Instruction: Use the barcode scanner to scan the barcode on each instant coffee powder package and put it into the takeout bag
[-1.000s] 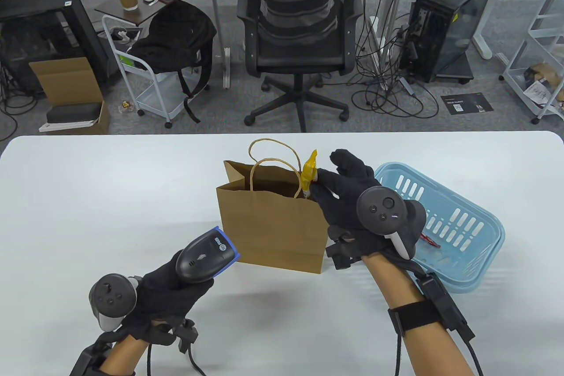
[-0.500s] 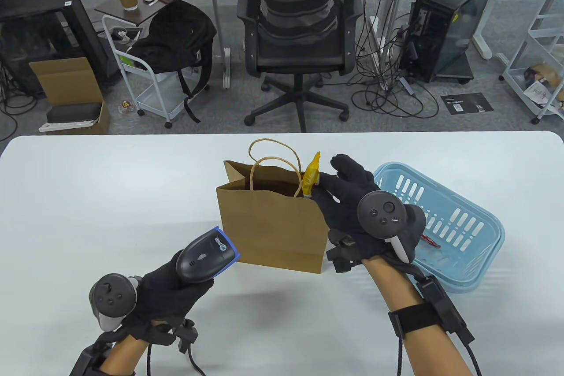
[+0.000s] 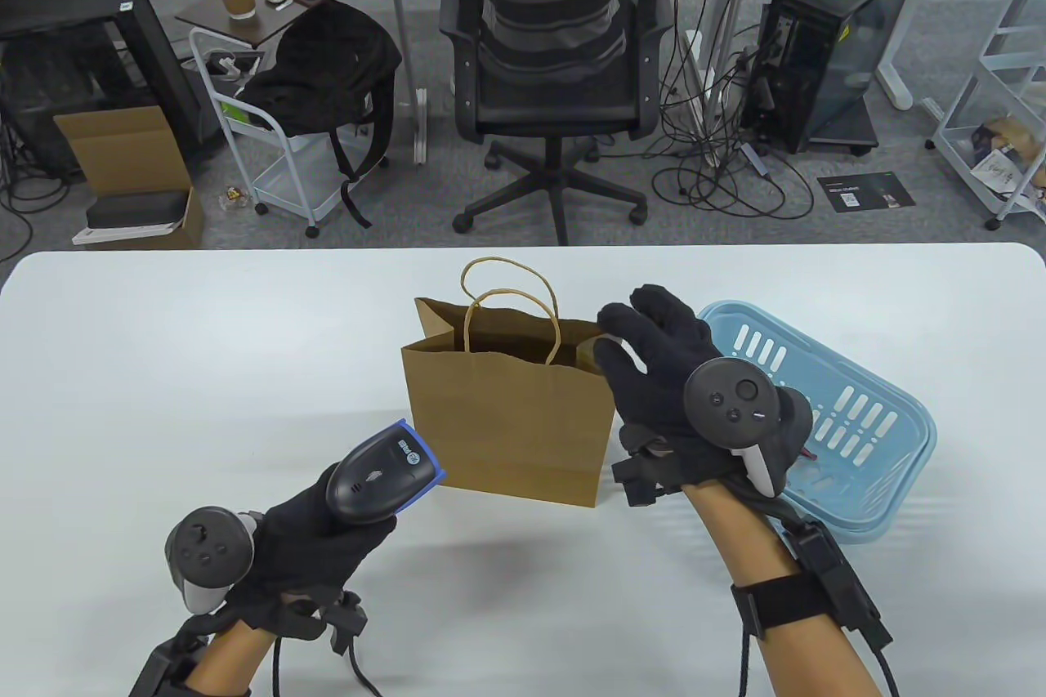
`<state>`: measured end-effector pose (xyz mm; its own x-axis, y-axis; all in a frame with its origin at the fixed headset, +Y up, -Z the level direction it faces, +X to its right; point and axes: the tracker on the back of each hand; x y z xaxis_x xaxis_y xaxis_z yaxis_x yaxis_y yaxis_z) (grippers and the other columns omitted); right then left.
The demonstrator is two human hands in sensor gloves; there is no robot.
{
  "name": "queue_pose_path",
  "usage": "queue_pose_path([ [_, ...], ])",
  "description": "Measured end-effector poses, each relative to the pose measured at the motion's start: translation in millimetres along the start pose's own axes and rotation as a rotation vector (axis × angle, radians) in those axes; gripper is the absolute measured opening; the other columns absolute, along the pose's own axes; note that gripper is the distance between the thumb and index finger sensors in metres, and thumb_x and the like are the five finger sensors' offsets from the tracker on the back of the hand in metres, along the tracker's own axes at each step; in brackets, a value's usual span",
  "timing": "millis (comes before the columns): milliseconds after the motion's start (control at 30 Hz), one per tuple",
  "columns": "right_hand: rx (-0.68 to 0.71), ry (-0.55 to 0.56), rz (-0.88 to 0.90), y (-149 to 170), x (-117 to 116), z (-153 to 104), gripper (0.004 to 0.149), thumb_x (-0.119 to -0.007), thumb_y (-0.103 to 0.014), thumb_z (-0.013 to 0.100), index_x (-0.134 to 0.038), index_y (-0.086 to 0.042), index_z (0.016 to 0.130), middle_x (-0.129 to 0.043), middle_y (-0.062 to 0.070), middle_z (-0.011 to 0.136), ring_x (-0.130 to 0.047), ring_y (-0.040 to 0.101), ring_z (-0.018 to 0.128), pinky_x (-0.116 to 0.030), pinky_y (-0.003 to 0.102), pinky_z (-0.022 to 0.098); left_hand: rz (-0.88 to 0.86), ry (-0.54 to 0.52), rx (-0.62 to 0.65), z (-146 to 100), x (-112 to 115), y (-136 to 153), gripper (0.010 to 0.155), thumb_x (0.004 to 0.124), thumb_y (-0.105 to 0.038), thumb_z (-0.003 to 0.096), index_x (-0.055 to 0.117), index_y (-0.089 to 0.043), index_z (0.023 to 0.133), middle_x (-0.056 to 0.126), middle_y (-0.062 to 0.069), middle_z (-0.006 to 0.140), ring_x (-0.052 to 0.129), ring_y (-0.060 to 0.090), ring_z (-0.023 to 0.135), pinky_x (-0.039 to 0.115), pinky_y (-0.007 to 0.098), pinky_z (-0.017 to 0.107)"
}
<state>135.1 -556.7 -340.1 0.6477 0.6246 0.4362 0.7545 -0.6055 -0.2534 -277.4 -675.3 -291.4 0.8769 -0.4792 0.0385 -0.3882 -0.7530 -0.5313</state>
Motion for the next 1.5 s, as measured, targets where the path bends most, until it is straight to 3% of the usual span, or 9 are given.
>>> queue_pose_path([
  [100, 0.043, 0.026, -0.065, -9.8, 15.3, -1.2, 0.050, -0.087, -0.052, 0.047, -0.081, -0.038, 0.095, -0.090, 0.003, 0.095, -0.093, 0.026, 0.077, -0.078, 0.047, 0.057, 0.004, 0.005, 0.000, 0.0, 0.6, 0.1, 0.063, 0.087, -0.056, 0.0428, 0.069, -0.028, 0.096, 0.093, -0.007, 0.075, 0.107, 0.021, 0.053, 0.087, 0.044, 0.049],
  [333, 0.105, 0.004, -0.647, -22.3, 29.5, 7.6, 0.048, -0.089, -0.048, 0.047, -0.084, -0.038, 0.093, -0.099, 0.000, 0.086, -0.100, 0.022, 0.065, -0.081, 0.043, 0.052, 0.011, 0.005, 0.007, 0.0, 0.9, -0.2, 0.063, 0.087, -0.056, 0.0429, 0.068, -0.029, 0.096, 0.093, -0.007, 0.075, 0.107, 0.021, 0.053, 0.087, 0.044, 0.049],
  [467, 0.243, -0.041, -1.024, 8.7, 16.1, 24.6, 0.044, -0.089, -0.050, 0.044, -0.088, -0.040, 0.087, -0.103, -0.003, 0.079, -0.104, 0.017, 0.058, -0.083, 0.040, 0.048, 0.002, -0.001, -0.003, 0.7, -0.7, 1.5, 0.063, 0.088, -0.056, 0.0430, 0.068, -0.029, 0.096, 0.093, -0.007, 0.075, 0.106, 0.021, 0.053, 0.087, 0.044, 0.050],
  [600, 0.170, -0.209, -1.178, 48.7, 0.7, 40.1, 0.044, -0.090, -0.051, 0.042, -0.089, -0.040, 0.085, -0.105, -0.004, 0.077, -0.106, 0.016, 0.051, -0.084, 0.037, 0.043, -0.001, -0.005, -0.013, 1.0, -2.0, 3.1, 0.063, 0.088, -0.055, 0.0430, 0.069, -0.028, 0.096, 0.093, -0.007, 0.075, 0.106, 0.021, 0.053, 0.087, 0.044, 0.050],
  [767, 0.046, -0.584, -1.159, 96.0, -20.4, 54.8, 0.043, -0.087, -0.051, 0.042, -0.091, -0.038, 0.083, -0.105, 0.000, 0.079, -0.107, 0.018, 0.049, -0.085, 0.038, 0.040, 0.008, -0.003, -0.013, 0.7, -2.0, 2.8, 0.063, 0.088, -0.056, 0.0429, 0.069, -0.028, 0.096, 0.093, -0.007, 0.075, 0.106, 0.021, 0.053, 0.087, 0.044, 0.050],
  [867, -0.019, -0.689, -1.161, 119.9, -30.4, 56.0, 0.045, -0.086, -0.054, 0.042, -0.091, -0.038, 0.083, -0.105, 0.000, 0.080, -0.108, 0.017, 0.049, -0.086, 0.037, 0.040, 0.010, -0.001, -0.018, 0.7, -2.2, 3.3, 0.063, 0.088, -0.056, 0.0429, 0.068, -0.029, 0.096, 0.093, -0.007, 0.075, 0.106, 0.021, 0.053, 0.087, 0.044, 0.050],
  [1100, -0.210, -0.815, -1.014, 157.5, -42.1, 58.3, 0.045, -0.084, -0.051, 0.043, -0.089, -0.038, 0.086, -0.098, 0.003, 0.091, -0.108, 0.018, 0.055, -0.086, 0.037, 0.042, 0.018, 0.015, -0.012, 0.5, -1.2, 2.0, 0.063, 0.087, -0.056, 0.0427, 0.069, -0.029, 0.096, 0.093, -0.007, 0.075, 0.106, 0.021, 0.053, 0.087, 0.044, 0.050],
  [1233, -0.389, -0.953, -0.960, 183.3, -55.6, 52.4, 0.046, -0.081, -0.048, 0.046, -0.086, -0.039, 0.090, -0.086, 0.005, 0.103, -0.108, 0.015, 0.047, -0.086, 0.033, 0.038, 0.025, 0.019, -0.018, 0.9, -0.4, 2.9, 0.063, 0.087, -0.056, 0.0427, 0.069, -0.029, 0.096, 0.093, -0.007, 0.075, 0.106, 0.021, 0.053, 0.087, 0.044, 0.050],
  [1500, -0.476, -1.009, -0.877, 210.6, -74.6, 40.0, 0.045, -0.079, -0.047, 0.048, -0.085, -0.041, 0.092, -0.066, 0.007, 0.115, -0.106, 0.017, 0.061, -0.086, 0.036, 0.046, 0.033, 0.031, -0.032, 1.3, 1.2, 3.8, 0.063, 0.088, -0.056, 0.0425, 0.069, -0.029, 0.096, 0.093, -0.007, 0.075, 0.106, 0.021, 0.053, 0.087, 0.045, 0.050],
])
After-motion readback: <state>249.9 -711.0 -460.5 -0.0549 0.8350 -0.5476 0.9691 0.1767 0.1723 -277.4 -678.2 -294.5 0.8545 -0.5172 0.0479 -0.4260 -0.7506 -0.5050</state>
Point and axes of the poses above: the tracker on the back of each hand, its own y axis roughly to the little-finger side, its own z axis roughly from the wrist to the fingertips, x = y × z
